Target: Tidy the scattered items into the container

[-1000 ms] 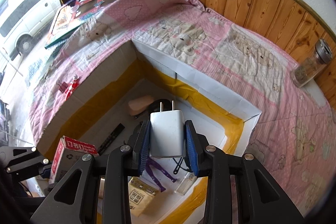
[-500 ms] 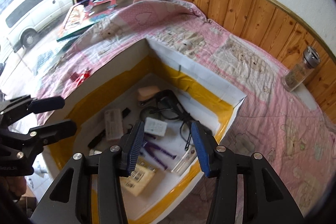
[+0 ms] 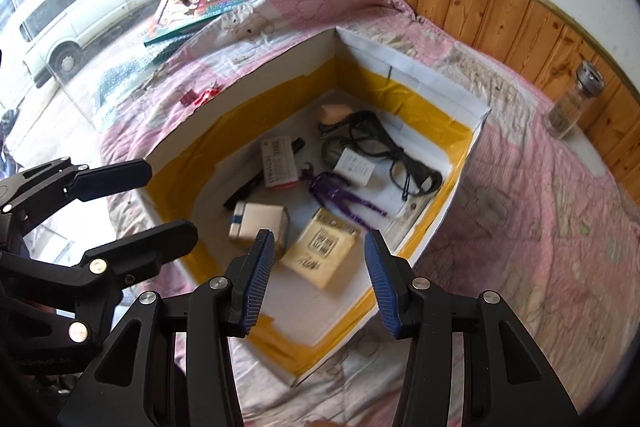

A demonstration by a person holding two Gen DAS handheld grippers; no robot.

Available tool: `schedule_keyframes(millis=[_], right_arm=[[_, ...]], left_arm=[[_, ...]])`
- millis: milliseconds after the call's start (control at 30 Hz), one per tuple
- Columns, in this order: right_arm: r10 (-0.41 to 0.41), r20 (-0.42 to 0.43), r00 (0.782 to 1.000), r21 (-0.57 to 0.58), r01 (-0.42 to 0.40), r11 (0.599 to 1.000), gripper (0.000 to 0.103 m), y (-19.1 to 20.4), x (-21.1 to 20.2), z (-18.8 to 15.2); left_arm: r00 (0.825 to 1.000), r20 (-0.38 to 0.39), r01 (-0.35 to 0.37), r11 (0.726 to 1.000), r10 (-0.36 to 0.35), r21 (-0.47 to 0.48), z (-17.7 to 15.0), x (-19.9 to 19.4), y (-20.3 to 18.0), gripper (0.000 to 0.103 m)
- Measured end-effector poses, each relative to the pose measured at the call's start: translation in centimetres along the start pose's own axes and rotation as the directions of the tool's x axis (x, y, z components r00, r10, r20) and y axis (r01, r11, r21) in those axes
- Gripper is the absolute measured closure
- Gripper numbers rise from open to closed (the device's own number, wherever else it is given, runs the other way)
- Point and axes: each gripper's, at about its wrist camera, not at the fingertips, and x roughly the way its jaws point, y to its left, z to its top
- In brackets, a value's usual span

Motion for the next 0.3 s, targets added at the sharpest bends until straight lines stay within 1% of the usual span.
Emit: schedule_keyframes(millis=[133, 300], right_arm=[[-0.004, 0.007, 1.000, -0.025, 0.004, 1.000, 0.053, 1.4, -0.9, -0.9], [-0.028, 0.025, 0.999, -0.055, 0.030, 0.998, 0.053, 2.5, -2.2, -1.6]], left_arm=[[1.000, 0.024, -0.007, 1.000, 0.007, -0.011, -0.9, -1.9, 0.0, 0.039], [0.999, 0.040, -0.010, 1.000, 0.010, -0.010, -1.8, -3.5, -0.3, 0.039]])
